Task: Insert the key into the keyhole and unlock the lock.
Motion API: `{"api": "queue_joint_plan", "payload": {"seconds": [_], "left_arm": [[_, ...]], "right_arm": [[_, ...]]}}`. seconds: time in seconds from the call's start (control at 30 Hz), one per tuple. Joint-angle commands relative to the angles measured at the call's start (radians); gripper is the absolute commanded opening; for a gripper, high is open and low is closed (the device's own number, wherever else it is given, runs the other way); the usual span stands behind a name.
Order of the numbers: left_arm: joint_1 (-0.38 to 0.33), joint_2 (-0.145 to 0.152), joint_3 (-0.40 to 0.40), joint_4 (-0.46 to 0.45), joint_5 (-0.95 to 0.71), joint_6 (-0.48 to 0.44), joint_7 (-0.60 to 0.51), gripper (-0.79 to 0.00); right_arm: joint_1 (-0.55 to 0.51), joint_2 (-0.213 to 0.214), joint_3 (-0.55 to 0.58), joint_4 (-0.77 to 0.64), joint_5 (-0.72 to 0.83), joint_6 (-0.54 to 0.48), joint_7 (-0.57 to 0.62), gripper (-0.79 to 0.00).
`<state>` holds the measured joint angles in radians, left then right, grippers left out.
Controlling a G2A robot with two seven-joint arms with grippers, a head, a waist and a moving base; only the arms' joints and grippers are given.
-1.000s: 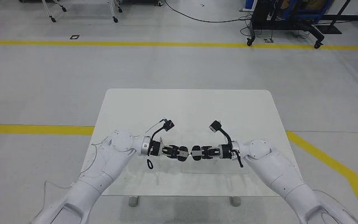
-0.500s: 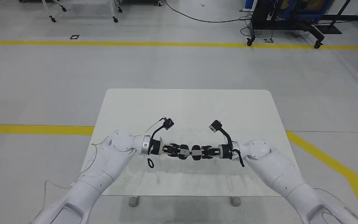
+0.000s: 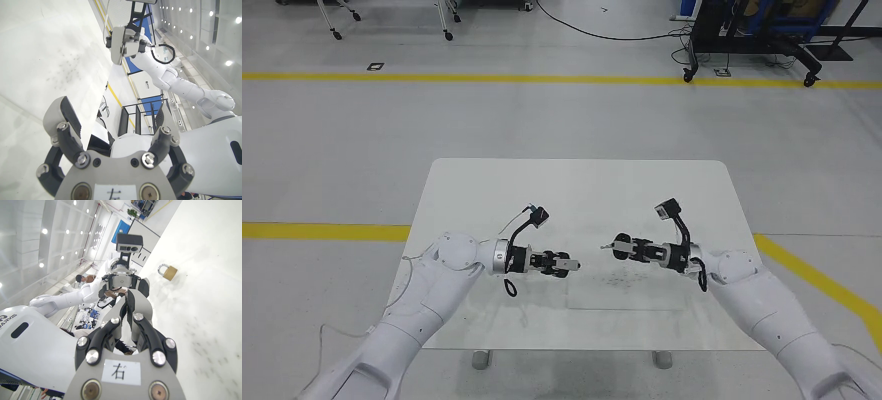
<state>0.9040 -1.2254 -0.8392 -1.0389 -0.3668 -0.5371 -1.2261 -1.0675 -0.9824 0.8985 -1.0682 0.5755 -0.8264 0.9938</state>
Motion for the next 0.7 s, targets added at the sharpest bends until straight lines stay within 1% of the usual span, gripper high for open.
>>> {"api": "queue_joint_plan", "payload": {"seconds": [0.0,0.23,0.3,0.37,0.43,0.53,0.6,0.67], "left_arm": [[0.0,0.0,0.0,0.0,0.0,0.0,0.0,0.0],[0.0,0.0,0.0,0.0,0.0,0.0,0.0,0.0],[0.013,0.001,0.002,-0.044,0.035,0.007,0.037,0.0],[0.026,0.01,-0.012,-0.095,0.093,0.019,0.073,0.0],[0.036,0.028,-0.048,-0.162,0.178,0.039,0.105,0.0],[0.077,0.067,-0.152,-0.288,0.275,0.081,0.117,0.0],[0.11,0.099,-0.233,-0.397,0.405,0.152,0.091,0.0],[0.152,0.129,-0.302,-0.525,0.555,0.248,0.029,0.0]], "right_arm": [[0.001,-0.001,-0.001,0.0,0.0,0.002,0.002,-0.785],[0.001,-0.001,-0.001,0.0,0.0,0.002,0.002,-0.785],[0.001,-0.001,-0.001,0.0,0.0,0.002,0.002,-0.785],[0.001,-0.001,-0.001,0.0,0.0,0.002,0.002,-0.785],[0.001,-0.001,-0.001,0.0,0.0,0.002,0.002,-0.785],[0.001,-0.001,-0.001,0.0,0.0,0.002,0.002,-0.785],[0.001,-0.001,-0.001,0.0,0.0,0.002,0.002,-0.785],[0.001,-0.001,-0.001,0.0,0.0,0.002,0.002,-0.785]]}}
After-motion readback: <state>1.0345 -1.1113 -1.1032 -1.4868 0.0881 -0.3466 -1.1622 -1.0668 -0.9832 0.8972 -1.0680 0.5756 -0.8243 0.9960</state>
